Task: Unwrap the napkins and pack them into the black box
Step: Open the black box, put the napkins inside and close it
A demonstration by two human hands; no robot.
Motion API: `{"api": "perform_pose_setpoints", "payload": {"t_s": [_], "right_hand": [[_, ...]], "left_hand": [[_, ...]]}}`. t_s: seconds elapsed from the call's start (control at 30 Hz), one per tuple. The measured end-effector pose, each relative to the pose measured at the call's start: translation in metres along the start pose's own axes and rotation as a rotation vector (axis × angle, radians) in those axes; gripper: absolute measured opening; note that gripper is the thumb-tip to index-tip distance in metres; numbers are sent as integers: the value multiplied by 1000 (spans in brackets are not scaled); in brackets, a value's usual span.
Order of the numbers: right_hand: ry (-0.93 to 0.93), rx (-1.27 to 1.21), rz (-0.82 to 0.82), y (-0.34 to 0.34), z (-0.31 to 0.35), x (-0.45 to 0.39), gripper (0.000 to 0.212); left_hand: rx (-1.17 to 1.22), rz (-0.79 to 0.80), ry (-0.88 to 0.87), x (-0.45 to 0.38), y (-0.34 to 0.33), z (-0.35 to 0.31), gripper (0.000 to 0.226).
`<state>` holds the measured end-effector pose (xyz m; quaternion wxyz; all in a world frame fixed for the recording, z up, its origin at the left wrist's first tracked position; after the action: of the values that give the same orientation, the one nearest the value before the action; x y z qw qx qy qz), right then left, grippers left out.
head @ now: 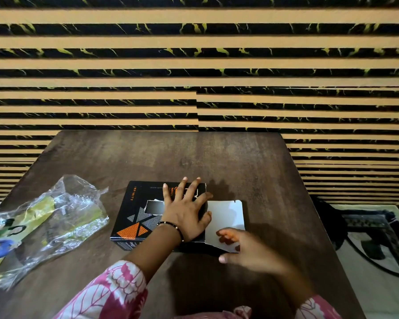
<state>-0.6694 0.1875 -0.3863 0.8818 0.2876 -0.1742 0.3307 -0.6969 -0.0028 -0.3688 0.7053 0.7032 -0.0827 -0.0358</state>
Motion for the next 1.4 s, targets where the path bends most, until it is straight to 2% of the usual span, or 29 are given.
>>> {"api": "perform_pose_setpoints", "payload": {"t_s": [0.1,0.27,0.33,0.4,0.5,0.53,0.6,0.67,0.7,0.8,0.93,1.03,1.1,1.27,1.4], "right_hand": [[15,-13,-201,2,-3,-7,46],[-70,90,-361,0,10,-19,25],[-95,248,-388,-4,15,-25,27],[-111,346,-348,-10,17,-31,26],[-66,242,-370,-22,13,-34,18],[-2,171,-442,-24,11,-31,15],[133,105,-696,-22,5,-22,8],[115,74,-931,-15,-2,-14,28],[42,-4,-960,-11,-5,-12,37],[-142,-414,-799,-9,-11,-15,45],[-13,-689,-679,-27,3,-15,38],[93,-636,-632,-37,21,-22,36],[120,-622,-605,-40,27,-27,47],[196,-886,-423,-46,35,-28,55],[250,-993,-394,-56,46,-28,56]], "left_hand": [[-14,5,-3,0,0,0,54],[-40,27,-21,3,-1,1,70],[-63,51,-32,2,-1,0,74],[-64,62,-34,2,1,-1,77],[-42,67,-27,2,1,0,78],[-36,67,-24,2,1,0,78],[-28,63,-20,2,2,0,77],[-27,60,-19,1,3,0,76],[-26,59,-21,1,3,0,76],[-25,54,-24,1,3,0,74],[-32,48,-29,2,4,0,75],[-20,31,-38,1,2,1,73],[20,7,-37,1,0,2,73],[183,-43,-15,2,3,6,78],[216,-52,-18,1,1,6,76]]}}
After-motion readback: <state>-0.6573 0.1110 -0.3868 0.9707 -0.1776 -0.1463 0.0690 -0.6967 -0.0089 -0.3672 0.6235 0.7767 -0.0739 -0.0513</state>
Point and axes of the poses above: each hand's wrist, its own x-axis away from the middle knuckle, its own y-axis out of the back of the hand, z = x × y, the point moved 1 cm from there along -x, towards the middle knuckle, and after that the axes turned 8 degrees about -x, right-handed, at the moved point
